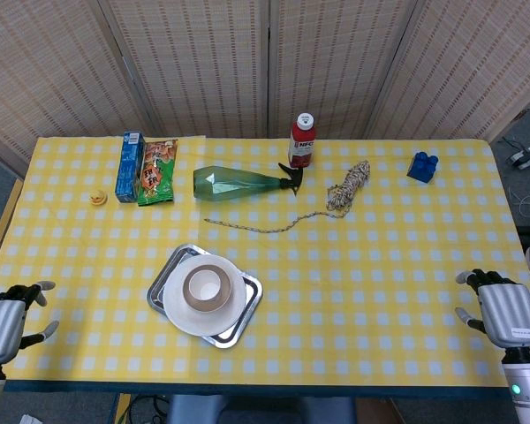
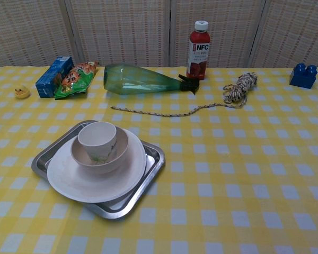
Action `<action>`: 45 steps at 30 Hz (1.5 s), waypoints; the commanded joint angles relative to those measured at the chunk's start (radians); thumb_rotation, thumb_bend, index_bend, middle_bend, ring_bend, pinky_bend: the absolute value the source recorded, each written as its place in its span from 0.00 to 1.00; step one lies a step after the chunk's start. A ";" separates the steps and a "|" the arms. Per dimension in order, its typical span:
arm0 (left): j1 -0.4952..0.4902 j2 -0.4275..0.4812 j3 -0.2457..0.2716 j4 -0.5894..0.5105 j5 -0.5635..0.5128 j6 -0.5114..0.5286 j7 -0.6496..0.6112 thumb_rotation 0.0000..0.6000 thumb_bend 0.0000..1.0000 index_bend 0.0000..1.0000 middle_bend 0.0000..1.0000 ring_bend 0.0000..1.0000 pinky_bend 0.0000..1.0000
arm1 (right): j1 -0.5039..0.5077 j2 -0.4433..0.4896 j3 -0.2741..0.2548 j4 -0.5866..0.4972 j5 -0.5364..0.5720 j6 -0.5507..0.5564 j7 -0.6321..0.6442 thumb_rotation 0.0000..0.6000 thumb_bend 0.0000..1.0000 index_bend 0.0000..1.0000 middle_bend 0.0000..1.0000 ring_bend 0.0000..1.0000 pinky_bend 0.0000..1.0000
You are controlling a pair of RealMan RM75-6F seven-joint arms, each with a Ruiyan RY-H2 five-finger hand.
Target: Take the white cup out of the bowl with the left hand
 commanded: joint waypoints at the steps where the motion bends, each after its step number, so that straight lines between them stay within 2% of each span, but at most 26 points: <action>1: 0.001 0.000 0.000 0.001 0.001 0.002 -0.002 1.00 0.18 0.41 0.51 0.38 0.51 | 0.001 0.000 -0.002 -0.002 0.000 -0.004 0.002 1.00 0.04 0.42 0.44 0.43 0.62; 5: -0.004 -0.002 0.003 0.005 0.006 -0.006 -0.003 1.00 0.18 0.41 0.51 0.38 0.52 | 0.003 0.007 -0.006 -0.009 0.000 -0.013 0.013 1.00 0.04 0.42 0.44 0.43 0.62; 8: -0.014 -0.001 0.010 -0.003 0.031 -0.014 0.002 1.00 0.18 0.39 0.51 0.41 0.61 | 0.002 0.014 -0.004 -0.019 -0.007 -0.005 0.023 1.00 0.04 0.42 0.44 0.43 0.62; 12: -0.040 0.006 0.020 -0.020 0.085 -0.029 0.009 1.00 0.18 0.34 0.50 0.55 0.82 | -0.003 0.016 0.000 -0.017 -0.011 0.011 0.041 1.00 0.03 0.42 0.44 0.43 0.62; 15: -0.077 0.031 0.027 -0.066 0.115 -0.079 0.029 1.00 0.18 0.27 0.49 0.63 0.90 | -0.007 0.028 0.000 -0.023 -0.008 0.014 0.055 1.00 0.04 0.42 0.44 0.43 0.62; 17: -0.105 0.043 0.030 -0.094 0.144 -0.108 0.029 1.00 0.18 0.24 0.54 0.71 0.97 | -0.013 0.035 0.002 -0.027 -0.017 0.031 0.069 1.00 0.04 0.42 0.44 0.43 0.62; 18: -0.118 0.047 0.031 -0.106 0.153 -0.124 0.023 1.00 0.18 0.24 0.61 0.77 0.99 | -0.017 0.038 0.003 -0.029 -0.022 0.041 0.076 1.00 0.04 0.42 0.44 0.43 0.62; 21: -0.167 0.057 0.032 -0.145 0.164 -0.195 -0.001 1.00 0.18 0.27 0.83 0.91 1.00 | -0.030 0.049 0.004 -0.030 -0.032 0.071 0.100 1.00 0.04 0.42 0.44 0.43 0.62; 24: -0.213 0.051 0.026 -0.171 0.152 -0.269 0.012 1.00 0.18 0.32 0.94 0.99 1.00 | -0.042 0.049 0.014 -0.026 -0.029 0.101 0.100 1.00 0.04 0.42 0.44 0.43 0.62; 26: -0.240 0.038 0.020 -0.185 0.133 -0.313 0.026 1.00 0.18 0.34 0.98 1.00 1.00 | -0.048 0.053 0.015 -0.028 -0.030 0.110 0.110 1.00 0.04 0.42 0.44 0.43 0.62; 35: -0.335 -0.042 -0.015 -0.196 0.055 -0.440 0.100 1.00 0.18 0.37 1.00 1.00 1.00 | -0.062 0.079 0.021 -0.024 -0.031 0.129 0.180 1.00 0.04 0.42 0.44 0.43 0.62; 45: -0.405 -0.140 -0.042 -0.142 0.041 -0.467 0.143 1.00 0.18 0.37 1.00 1.00 1.00 | -0.066 0.093 0.025 -0.017 -0.027 0.127 0.227 1.00 0.04 0.42 0.44 0.43 0.62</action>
